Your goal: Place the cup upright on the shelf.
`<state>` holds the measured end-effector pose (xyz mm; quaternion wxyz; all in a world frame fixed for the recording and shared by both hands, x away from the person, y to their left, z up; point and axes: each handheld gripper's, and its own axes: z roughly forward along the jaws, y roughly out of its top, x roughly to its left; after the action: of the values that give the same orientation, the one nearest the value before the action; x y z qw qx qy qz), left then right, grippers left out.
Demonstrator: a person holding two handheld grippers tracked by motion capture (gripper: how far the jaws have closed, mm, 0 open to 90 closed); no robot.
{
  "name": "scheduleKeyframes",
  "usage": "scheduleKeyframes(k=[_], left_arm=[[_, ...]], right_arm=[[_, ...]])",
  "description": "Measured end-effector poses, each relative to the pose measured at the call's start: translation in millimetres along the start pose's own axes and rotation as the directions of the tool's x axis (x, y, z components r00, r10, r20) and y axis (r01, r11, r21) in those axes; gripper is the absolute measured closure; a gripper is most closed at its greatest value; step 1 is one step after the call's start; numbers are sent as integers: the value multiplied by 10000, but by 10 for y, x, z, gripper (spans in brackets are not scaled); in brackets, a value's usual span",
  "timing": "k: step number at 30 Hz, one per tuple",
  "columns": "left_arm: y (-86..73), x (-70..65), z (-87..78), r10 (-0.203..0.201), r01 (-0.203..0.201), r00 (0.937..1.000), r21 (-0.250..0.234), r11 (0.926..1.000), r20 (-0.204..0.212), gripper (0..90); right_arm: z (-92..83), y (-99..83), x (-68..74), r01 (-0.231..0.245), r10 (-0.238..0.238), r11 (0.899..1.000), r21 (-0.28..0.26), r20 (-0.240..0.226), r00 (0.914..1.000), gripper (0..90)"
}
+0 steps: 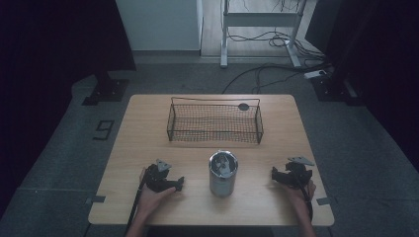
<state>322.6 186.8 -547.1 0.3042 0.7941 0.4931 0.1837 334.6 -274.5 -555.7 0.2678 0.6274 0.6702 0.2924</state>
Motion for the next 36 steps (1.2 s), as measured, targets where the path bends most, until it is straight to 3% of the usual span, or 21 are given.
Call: scheduleKeyframes(k=[7,14,23,31,36], left_arm=[[26,-34,-98,137,-128,9996,-333,9994,265,27],[47,16,-270,-109,162,9983,-918,9956,576,29],[48,50,-414,-230,327,9967,-1253,9916,780,34],[121,-114,-630,200,49,9912,-1873,9823,1309,25],[168,-272,-732,889,-467,9808,-2335,9712,1735,10]], right_arm=[[1,1,1,11,-11,10000,-3,11,10000,68],[-11,-10,13,-98,98,10000,-22,89,9999,77],[-11,-9,12,-117,117,9999,-16,85,9999,77],[-10,-9,11,-124,124,9999,-14,75,9999,76],[-10,-9,11,-121,121,9999,-15,80,9999,77]])
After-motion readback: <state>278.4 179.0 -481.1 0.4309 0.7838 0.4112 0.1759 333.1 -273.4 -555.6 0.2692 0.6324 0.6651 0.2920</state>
